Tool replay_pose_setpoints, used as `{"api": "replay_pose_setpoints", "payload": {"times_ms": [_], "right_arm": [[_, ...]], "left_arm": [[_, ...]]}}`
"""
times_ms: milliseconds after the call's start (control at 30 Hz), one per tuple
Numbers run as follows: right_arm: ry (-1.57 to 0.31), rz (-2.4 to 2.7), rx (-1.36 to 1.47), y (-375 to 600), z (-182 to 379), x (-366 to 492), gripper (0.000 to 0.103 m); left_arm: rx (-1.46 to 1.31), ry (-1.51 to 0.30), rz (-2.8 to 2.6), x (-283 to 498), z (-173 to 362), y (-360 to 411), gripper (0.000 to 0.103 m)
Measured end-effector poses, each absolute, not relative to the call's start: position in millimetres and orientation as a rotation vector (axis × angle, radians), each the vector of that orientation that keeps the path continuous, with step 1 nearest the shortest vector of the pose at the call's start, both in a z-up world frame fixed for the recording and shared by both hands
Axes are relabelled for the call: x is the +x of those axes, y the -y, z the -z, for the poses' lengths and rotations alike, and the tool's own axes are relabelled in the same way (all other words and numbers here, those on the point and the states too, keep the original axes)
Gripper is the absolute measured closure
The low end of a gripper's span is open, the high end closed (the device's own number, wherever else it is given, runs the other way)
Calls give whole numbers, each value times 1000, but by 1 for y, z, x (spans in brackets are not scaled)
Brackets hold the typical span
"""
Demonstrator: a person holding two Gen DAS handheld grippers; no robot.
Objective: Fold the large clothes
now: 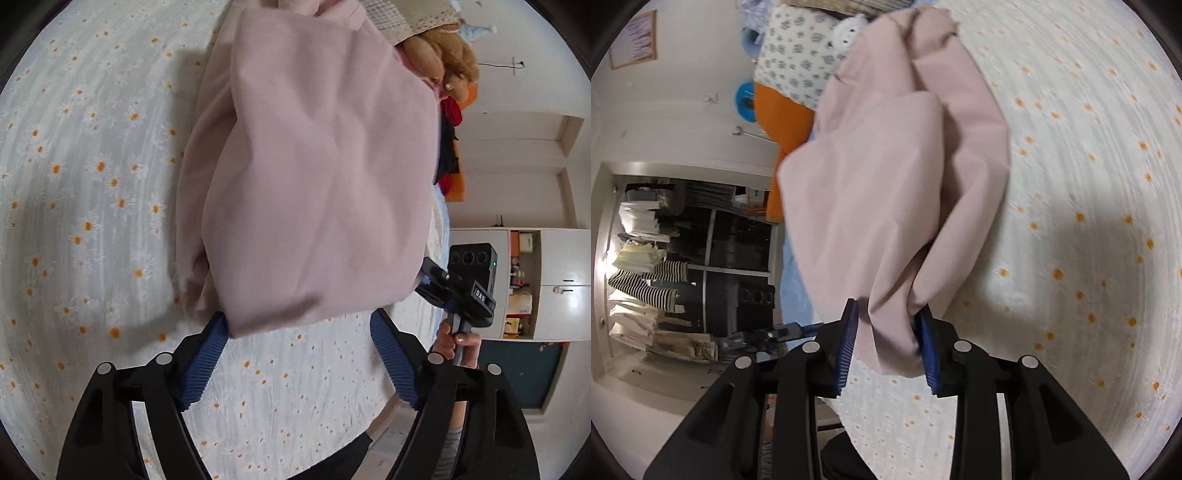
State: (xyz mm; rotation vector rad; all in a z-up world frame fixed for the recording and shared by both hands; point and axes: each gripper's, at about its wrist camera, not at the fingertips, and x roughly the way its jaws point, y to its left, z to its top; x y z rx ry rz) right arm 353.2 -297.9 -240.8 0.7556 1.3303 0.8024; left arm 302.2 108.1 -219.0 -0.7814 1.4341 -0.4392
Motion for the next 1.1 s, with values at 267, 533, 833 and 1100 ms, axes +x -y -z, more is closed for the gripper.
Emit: {"api": "replay_pose_setpoints", "payload": {"times_ms": [267, 533, 833, 1100], "right_arm": [[-1363, -777, 743, 307, 263, 349, 62], [-1384, -763, 770, 306, 281, 350, 41], [-1336, -850, 890, 314, 263, 354, 79], [-1235, -892, 1086, 328, 254, 369, 79]], "left_arm": [[-533, -1475, 292, 291, 219, -97, 22], [-602, -1453, 312, 303, 227, -87, 20], [-669, -1446, 349, 328, 207, -90, 20], [-757, -1356, 390, 349, 181, -91, 28]]}}
